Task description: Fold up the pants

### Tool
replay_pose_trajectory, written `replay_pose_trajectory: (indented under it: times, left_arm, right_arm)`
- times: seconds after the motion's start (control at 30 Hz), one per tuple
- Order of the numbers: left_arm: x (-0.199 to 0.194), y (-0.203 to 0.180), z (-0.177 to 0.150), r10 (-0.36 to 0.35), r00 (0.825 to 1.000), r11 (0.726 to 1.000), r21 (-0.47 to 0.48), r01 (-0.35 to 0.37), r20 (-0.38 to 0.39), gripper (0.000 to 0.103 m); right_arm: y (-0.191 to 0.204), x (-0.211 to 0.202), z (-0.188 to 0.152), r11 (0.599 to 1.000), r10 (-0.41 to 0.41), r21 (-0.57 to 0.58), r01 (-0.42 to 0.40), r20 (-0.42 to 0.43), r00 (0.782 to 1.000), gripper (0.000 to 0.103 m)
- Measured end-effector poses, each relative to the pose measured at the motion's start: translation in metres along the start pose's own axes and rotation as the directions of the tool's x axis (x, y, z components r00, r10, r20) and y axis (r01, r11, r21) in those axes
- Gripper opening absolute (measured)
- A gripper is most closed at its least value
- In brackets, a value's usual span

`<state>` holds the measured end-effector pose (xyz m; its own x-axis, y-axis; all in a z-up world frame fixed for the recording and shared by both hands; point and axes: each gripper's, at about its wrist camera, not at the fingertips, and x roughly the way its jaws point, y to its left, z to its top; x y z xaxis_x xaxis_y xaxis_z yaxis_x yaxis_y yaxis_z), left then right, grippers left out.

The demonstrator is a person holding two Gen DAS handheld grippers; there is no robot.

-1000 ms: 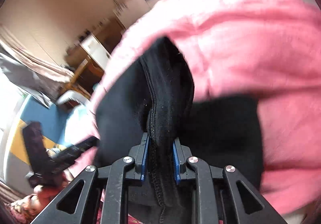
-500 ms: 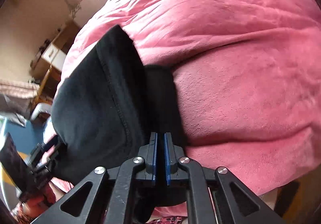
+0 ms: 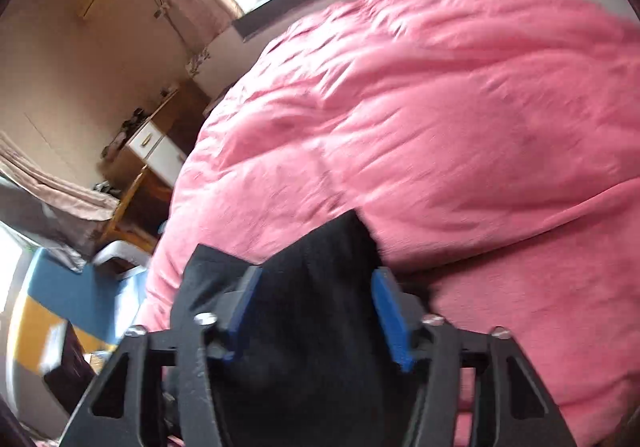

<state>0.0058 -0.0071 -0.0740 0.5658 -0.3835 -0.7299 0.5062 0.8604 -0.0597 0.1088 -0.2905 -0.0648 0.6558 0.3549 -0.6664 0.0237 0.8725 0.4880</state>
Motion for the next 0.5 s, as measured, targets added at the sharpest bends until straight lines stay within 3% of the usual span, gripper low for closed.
replay_pose_trajectory:
  times: [0.03,0.1,0.13,0.2,0.3,0.4,0.43,0.5]
  left_arm:
    - [0.001,-0.005,-0.003,0.002,1.0,1.0,0.025,-0.002,0.0,0.049]
    - [0.0,-0.013,-0.01,0.003,1.0,0.997,0.076,-0.003,0.002,0.049]
    - [-0.001,-0.017,-0.013,0.002,1.0,0.995,0.098,-0.003,0.003,0.049]
    - [-0.004,-0.019,-0.017,-0.015,1.0,0.994,0.109,0.013,0.009,0.049]
    - [-0.008,-0.019,-0.021,-0.056,0.998,0.994,0.094,0.054,0.017,0.049]
    - [-0.01,-0.018,-0.021,-0.065,0.997,0.996,0.07,0.062,0.044,0.049]
    - [-0.012,-0.017,-0.021,-0.063,0.996,0.996,0.064,0.059,0.058,0.049]
    - [-0.017,-0.016,-0.019,-0.033,0.996,0.998,0.061,0.028,0.083,0.049]
  right_arm:
    - [0.0,0.011,-0.003,1.0,-0.024,-0.007,0.024,-0.029,0.999,0.039]
    - [0.005,0.028,-0.008,0.998,-0.059,-0.042,0.056,-0.072,0.996,0.008]
    - [0.008,0.029,-0.015,0.995,-0.071,-0.071,0.064,-0.096,0.993,0.0]
    - [0.009,0.018,-0.024,0.995,-0.056,-0.087,0.047,-0.106,0.993,0.0]
    - [0.003,-0.005,-0.036,0.992,-0.106,-0.078,0.1,-0.091,0.99,0.0]
    - [-0.013,-0.021,-0.038,0.988,-0.126,-0.094,0.124,-0.02,0.992,0.001]
    - [-0.022,-0.021,-0.036,0.991,-0.116,-0.065,0.115,-0.019,0.993,0.006]
    - [-0.03,-0.017,-0.033,0.997,-0.08,-0.019,0.079,-0.028,0.996,0.039]
